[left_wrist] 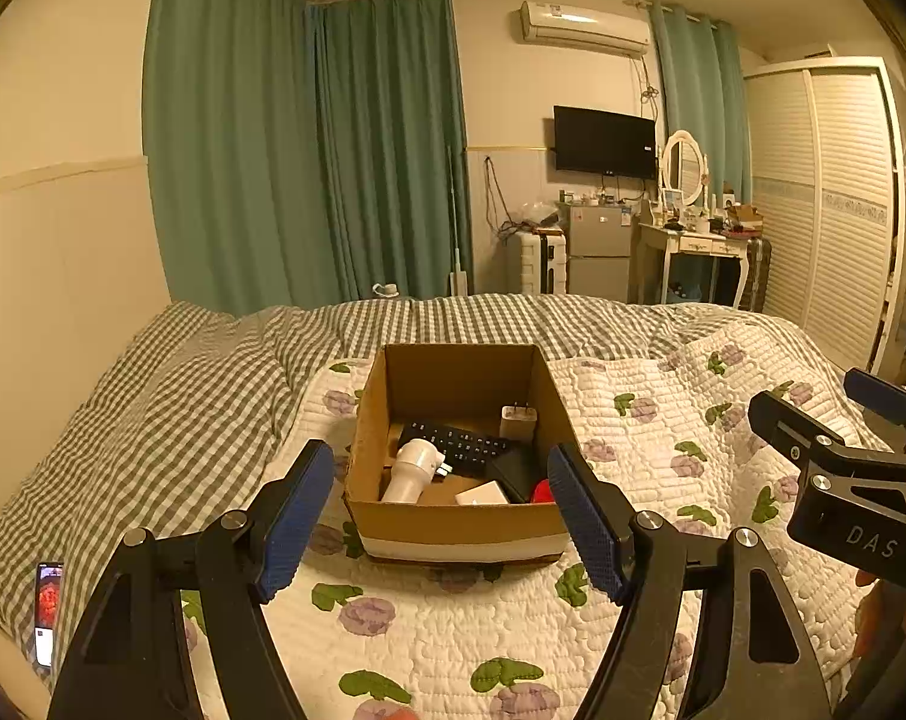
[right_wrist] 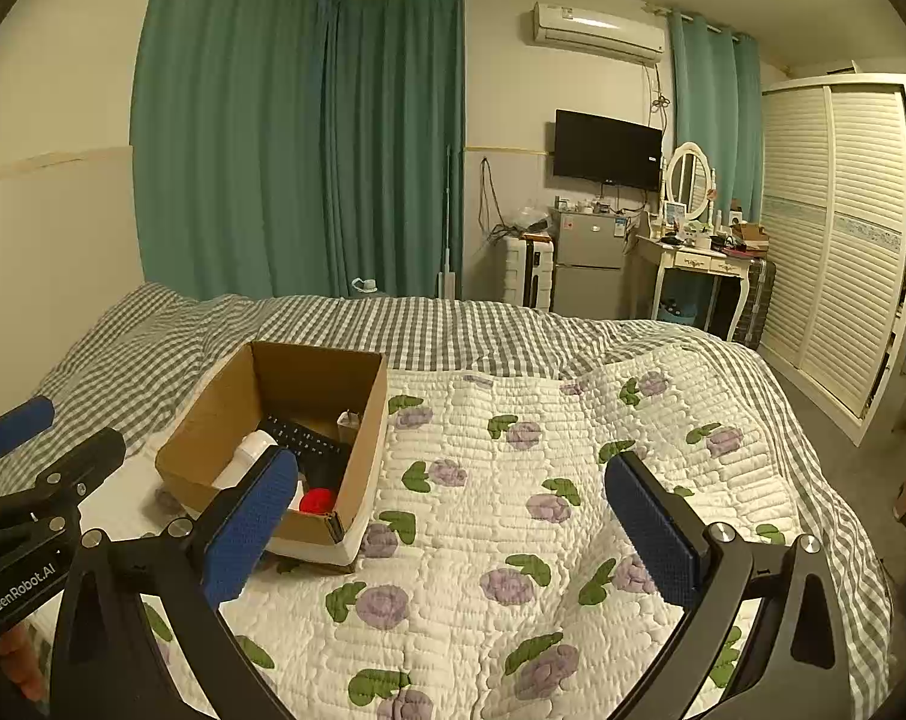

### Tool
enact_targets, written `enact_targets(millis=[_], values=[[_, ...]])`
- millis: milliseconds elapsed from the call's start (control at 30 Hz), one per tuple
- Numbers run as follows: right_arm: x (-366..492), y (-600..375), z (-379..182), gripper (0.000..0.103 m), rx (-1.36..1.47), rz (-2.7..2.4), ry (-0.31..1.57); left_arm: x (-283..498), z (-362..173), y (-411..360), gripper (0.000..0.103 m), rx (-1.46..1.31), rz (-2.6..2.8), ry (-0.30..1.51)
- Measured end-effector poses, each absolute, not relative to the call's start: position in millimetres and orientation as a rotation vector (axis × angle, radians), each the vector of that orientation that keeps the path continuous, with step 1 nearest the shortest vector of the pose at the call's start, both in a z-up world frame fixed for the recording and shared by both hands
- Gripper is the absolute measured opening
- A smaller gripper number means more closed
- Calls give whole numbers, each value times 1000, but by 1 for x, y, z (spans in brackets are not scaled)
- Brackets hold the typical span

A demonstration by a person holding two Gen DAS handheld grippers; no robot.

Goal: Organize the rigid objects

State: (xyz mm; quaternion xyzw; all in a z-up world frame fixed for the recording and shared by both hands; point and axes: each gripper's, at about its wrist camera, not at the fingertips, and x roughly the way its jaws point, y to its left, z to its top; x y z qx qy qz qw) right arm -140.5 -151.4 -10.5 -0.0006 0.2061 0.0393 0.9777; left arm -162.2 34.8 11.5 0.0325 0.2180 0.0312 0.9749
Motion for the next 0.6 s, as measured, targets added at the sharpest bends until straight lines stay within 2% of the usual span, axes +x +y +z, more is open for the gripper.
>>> enact_targets(millis=[600], values=[[-139, -149, -13, 103, -7, 71, 426, -161, 6, 38, 77, 63, 57, 452]])
